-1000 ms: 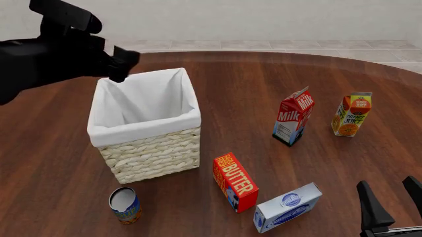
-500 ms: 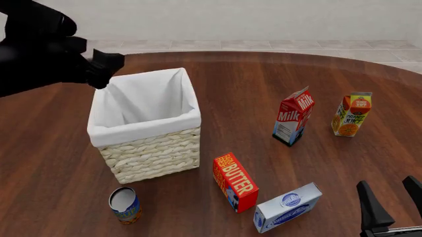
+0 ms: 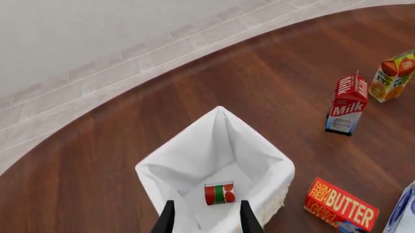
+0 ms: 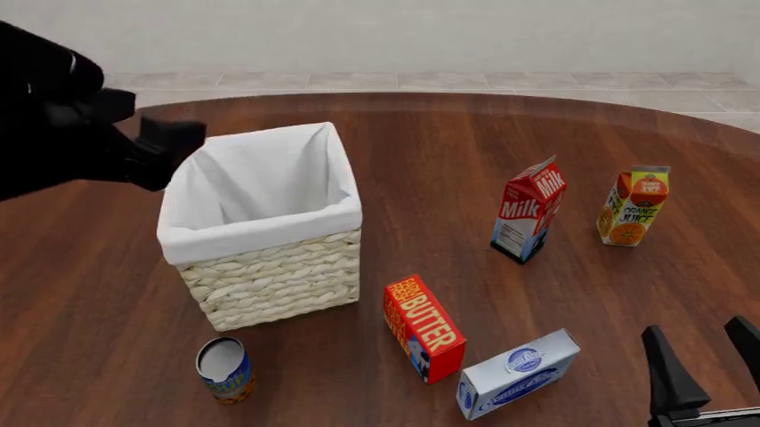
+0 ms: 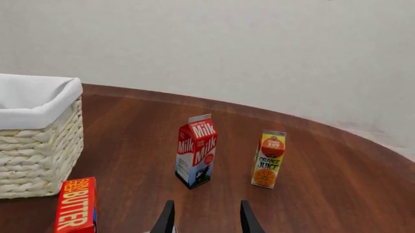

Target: Pick up the alphabet soup and the tomato sauce, and put them in the basket.

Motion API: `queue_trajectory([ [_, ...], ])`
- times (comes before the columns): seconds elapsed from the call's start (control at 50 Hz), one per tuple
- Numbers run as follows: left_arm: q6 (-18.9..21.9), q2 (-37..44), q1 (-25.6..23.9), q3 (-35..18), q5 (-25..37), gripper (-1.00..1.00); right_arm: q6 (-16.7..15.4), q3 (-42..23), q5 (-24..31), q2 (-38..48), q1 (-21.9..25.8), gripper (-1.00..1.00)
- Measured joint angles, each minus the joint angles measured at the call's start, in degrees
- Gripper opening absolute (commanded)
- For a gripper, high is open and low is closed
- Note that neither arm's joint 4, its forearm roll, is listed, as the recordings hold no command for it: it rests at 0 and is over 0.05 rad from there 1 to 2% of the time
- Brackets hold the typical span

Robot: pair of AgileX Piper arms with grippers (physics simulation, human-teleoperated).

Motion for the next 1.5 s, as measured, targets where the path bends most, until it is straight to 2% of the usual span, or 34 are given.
queue_trajectory([
  [0.62,-1.27,-7.71,1.27,5.84,3.54,1.0,-1.74,0.03,-0.46,-0.01,0.41,1.0],
  [1.5,-4.45,-15.08,2.03,14.75,7.94,1.0,-2.44,0.04,-0.59,-0.01,0.37,1.0],
])
